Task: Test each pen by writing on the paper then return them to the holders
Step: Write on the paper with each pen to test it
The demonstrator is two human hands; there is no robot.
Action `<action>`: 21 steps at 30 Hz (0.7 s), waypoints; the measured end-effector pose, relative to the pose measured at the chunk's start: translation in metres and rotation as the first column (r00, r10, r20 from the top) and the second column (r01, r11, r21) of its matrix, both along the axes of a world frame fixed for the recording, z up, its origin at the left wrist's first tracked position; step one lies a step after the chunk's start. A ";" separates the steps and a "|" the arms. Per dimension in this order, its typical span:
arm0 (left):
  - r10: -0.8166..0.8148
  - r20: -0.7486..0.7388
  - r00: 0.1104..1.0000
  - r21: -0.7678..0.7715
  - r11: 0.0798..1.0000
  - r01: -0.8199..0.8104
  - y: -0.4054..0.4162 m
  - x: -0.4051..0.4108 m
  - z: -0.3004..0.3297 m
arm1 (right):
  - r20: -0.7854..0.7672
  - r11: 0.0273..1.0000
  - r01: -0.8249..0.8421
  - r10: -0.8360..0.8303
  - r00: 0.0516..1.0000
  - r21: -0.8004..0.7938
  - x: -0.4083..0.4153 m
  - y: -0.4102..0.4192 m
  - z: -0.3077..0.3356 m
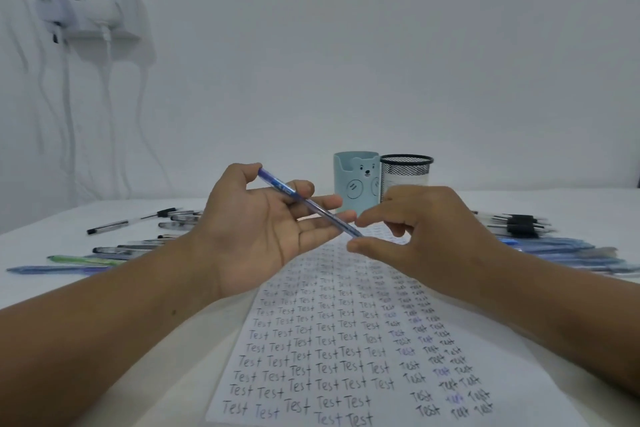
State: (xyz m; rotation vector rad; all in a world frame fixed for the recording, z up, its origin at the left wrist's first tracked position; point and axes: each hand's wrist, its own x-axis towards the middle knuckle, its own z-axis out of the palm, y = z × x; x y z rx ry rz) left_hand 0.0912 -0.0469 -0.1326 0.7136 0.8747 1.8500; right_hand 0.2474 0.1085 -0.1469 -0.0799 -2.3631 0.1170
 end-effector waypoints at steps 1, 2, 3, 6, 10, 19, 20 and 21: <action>-0.016 -0.013 1.000 -0.005 1.000 0.016 0.000 0.003 -0.001 | -0.006 1.000 -0.009 0.010 1.000 0.027 0.000 0.000 0.000; -0.032 -0.040 0.999 -0.014 0.999 0.031 0.001 0.005 -0.001 | 0.001 0.999 -0.006 0.006 1.000 0.053 0.000 0.001 0.001; -0.022 -0.103 0.994 -0.050 0.999 0.017 0.002 0.004 -0.002 | 0.022 0.998 0.009 -0.010 1.000 0.069 0.001 0.002 0.001; 0.028 -0.380 0.925 -0.157 0.983 -0.094 0.003 0.000 -0.008 | 0.142 0.990 0.138 -0.141 0.980 0.025 0.006 0.007 0.005; -0.008 -0.685 0.729 -0.251 0.942 -0.225 0.007 -0.004 -0.013 | 0.258 0.962 0.273 -0.264 0.929 0.002 0.012 0.018 0.008; -0.289 -0.956 -0.055 -0.251 0.898 -0.360 -0.012 -0.009 -0.018 | 0.167 0.528 0.054 0.169 0.971 -0.847 0.023 0.023 0.004; -0.293 -0.954 -0.065 -0.251 0.898 -0.362 -0.011 -0.008 -0.018 | 0.170 0.530 0.053 0.175 0.970 -0.847 0.021 0.022 0.002; -0.292 -0.954 -0.068 -0.248 0.896 -0.368 -0.010 -0.011 -0.018 | 0.177 0.546 0.055 0.174 0.969 -0.836 0.020 0.022 0.001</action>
